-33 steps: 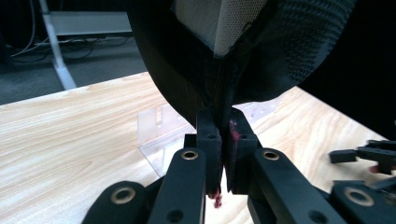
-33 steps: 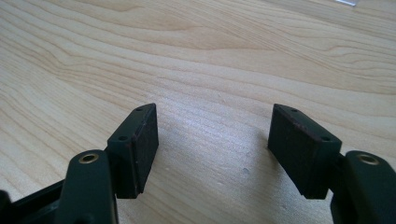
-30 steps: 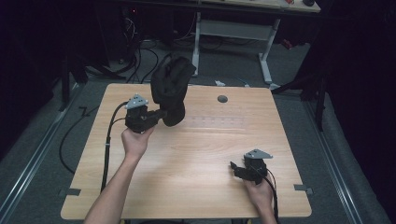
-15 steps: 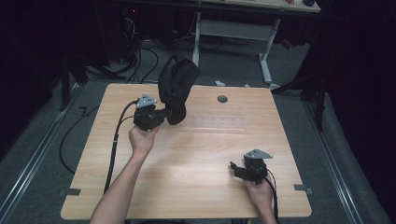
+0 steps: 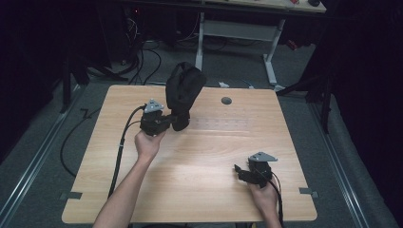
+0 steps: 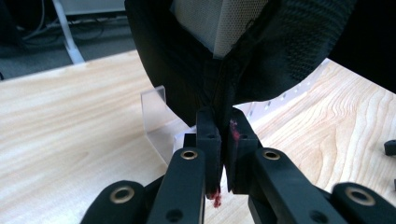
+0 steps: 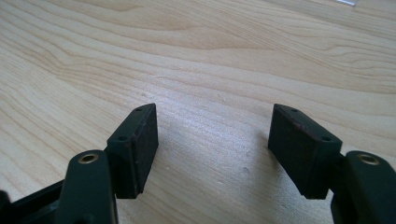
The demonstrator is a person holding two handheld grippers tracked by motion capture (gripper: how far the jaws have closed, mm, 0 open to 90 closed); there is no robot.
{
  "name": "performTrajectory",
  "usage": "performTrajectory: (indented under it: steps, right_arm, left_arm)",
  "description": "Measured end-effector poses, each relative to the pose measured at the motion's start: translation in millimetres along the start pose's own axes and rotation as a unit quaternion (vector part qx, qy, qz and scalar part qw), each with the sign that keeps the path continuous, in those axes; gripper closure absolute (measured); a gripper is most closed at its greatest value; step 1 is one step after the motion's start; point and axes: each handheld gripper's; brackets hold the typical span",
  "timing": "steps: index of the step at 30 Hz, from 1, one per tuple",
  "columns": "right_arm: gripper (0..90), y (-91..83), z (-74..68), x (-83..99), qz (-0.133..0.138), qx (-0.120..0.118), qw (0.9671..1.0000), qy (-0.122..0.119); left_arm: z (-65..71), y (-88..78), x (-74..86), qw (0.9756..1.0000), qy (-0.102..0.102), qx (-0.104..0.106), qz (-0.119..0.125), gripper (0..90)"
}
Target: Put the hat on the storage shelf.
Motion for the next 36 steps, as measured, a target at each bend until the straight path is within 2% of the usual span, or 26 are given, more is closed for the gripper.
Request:
performTrajectory:
  steps: [10, 16, 19, 24, 29, 33, 36]
  right_arm:
    - [33.2, 0.0, 0.0, 0.0, 0.0, 0.0, 1.0, 0.0]
    - [33.2, 0.0, 0.0, 0.0, 0.0, 0.0, 1.0, 0.0]
    - [33.2, 0.0, 0.1, 0.0, 0.0, 0.0, 1.0, -0.001]
    - [33.2, 0.0, 0.0, 0.0, 0.0, 0.0, 1.0, 0.0]
    - [33.3, 0.0, 0.0, 0.0, 0.0, 0.0, 1.0, 0.0]
    - [33.2, 0.0, 0.0, 0.0, 0.0, 0.0, 1.0, 0.0]
    - [33.3, 0.0, -0.1, 0.0, 0.0, 0.0, 1.0, 0.0]
  left_arm:
    - [-3.0, -1.1, 3.6, 0.9998, -0.018, 0.013, 0.0, 81.8]
    - [0.3, -1.8, 4.1, 1.0, -0.008, 0.005, -0.002, 75.8]
    - [1.1, -1.5, 4.1, 1.0, -0.007, 0.001, -0.004, 70.1]
    - [3.1, -3.2, 3.8, 0.9998, -0.005, -0.017, -0.004, 56.4]
    - [2.7, -8.1, 3.4, 0.9998, -0.006, -0.021, -0.004, 44.5]
    - [-0.6, -16.7, 4.1, 0.9996, -0.025, -0.014, 0.005, 39.4]
    - [-2.0, -21.3, 4.3, 0.9995, -0.028, -0.01, -0.004, 38.9]
Point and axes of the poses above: each handheld gripper's, and its own axes: y roughly forward along the jaws, x roughly out of its underside, z roughly to its right, and after that the axes turned 4 degrees about -y, right-handed
